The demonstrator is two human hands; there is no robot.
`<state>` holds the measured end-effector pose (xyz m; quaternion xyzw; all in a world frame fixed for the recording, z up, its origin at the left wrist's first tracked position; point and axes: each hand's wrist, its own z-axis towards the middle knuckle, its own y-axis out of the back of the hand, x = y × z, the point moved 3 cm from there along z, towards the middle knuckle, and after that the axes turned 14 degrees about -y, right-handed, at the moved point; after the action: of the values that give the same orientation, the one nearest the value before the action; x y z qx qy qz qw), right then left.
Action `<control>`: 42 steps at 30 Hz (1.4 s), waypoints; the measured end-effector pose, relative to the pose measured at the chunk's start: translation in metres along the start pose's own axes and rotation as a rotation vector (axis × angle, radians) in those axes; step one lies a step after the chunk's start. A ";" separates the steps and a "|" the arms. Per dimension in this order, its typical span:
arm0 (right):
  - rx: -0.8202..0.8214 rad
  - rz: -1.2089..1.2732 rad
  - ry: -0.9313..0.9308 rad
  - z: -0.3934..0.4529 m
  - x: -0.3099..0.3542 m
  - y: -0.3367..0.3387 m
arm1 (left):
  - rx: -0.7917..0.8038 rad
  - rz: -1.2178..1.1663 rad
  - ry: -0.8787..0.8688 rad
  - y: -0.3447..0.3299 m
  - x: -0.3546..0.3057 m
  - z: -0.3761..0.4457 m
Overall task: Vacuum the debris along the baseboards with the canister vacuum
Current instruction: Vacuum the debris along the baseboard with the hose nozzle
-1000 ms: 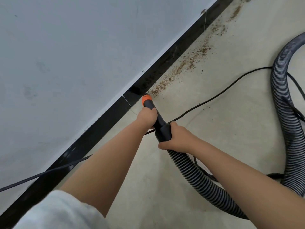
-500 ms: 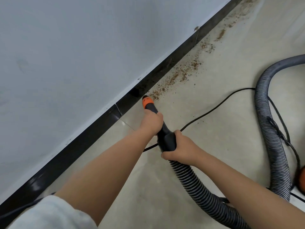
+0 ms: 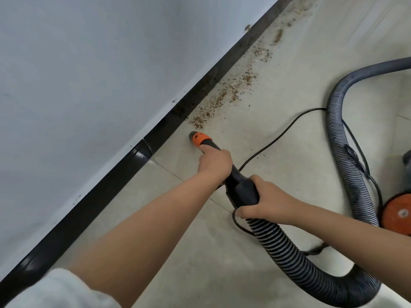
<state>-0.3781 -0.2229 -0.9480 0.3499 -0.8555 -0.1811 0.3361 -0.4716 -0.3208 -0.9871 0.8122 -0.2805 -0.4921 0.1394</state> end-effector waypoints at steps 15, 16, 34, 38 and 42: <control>0.053 -0.085 0.024 -0.011 -0.011 0.019 | 0.025 -0.225 0.027 -0.008 -0.006 -0.023; 0.047 -0.082 0.027 -0.011 -0.012 0.021 | 0.016 -0.233 0.024 -0.009 -0.009 -0.024; 0.054 -0.068 0.091 0.014 -0.004 0.013 | -0.060 -0.171 -0.031 0.002 -0.007 -0.015; 0.133 -0.104 0.138 0.002 0.001 0.000 | -0.167 -0.228 -0.020 0.013 0.016 -0.035; 0.181 -0.138 0.153 -0.015 -0.004 -0.012 | -0.200 -0.229 0.031 0.012 0.037 -0.059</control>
<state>-0.3595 -0.2293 -0.9460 0.4495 -0.8142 -0.0984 0.3540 -0.4109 -0.3554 -0.9792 0.8283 -0.1334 -0.5179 0.1670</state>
